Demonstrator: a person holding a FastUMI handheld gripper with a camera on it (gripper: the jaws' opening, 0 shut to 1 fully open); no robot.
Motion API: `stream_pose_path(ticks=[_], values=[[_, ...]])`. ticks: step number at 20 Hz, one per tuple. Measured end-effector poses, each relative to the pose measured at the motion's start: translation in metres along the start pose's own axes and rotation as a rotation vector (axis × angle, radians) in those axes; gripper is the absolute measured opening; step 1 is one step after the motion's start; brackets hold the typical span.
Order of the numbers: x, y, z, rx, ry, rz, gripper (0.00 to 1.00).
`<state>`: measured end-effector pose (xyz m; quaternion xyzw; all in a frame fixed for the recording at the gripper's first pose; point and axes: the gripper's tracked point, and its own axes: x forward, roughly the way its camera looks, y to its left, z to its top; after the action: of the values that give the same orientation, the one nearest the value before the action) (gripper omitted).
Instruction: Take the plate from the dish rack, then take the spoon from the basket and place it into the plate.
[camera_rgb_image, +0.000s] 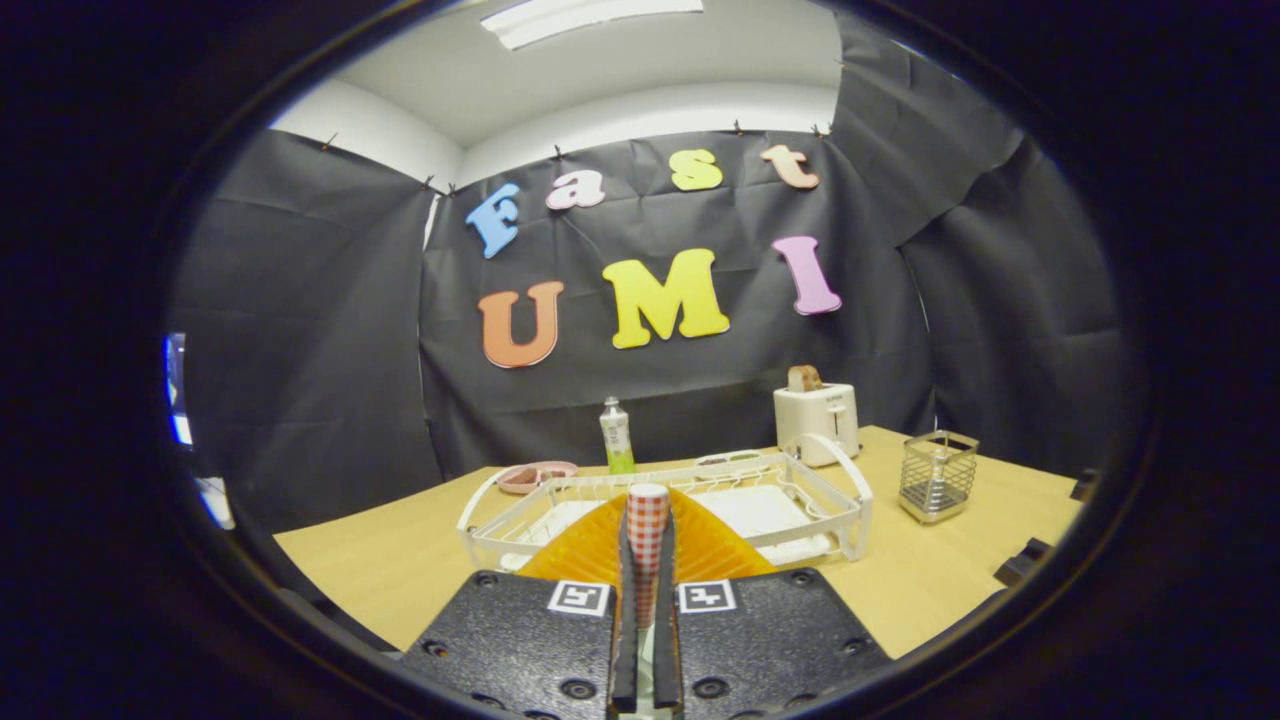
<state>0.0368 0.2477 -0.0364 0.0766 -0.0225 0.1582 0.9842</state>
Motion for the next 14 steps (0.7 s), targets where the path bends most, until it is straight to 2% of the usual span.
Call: stream_pose_path(ticks=[5, 8, 14], values=[[0.0, 0.0, -0.003, -0.001, -0.01, -0.004, 0.18], [-0.004, -0.012, 0.0, -0.009, -0.034, -0.043, 0.23], [-0.01, -0.024, 0.015, -0.017, -0.075, -0.085, 0.6]])
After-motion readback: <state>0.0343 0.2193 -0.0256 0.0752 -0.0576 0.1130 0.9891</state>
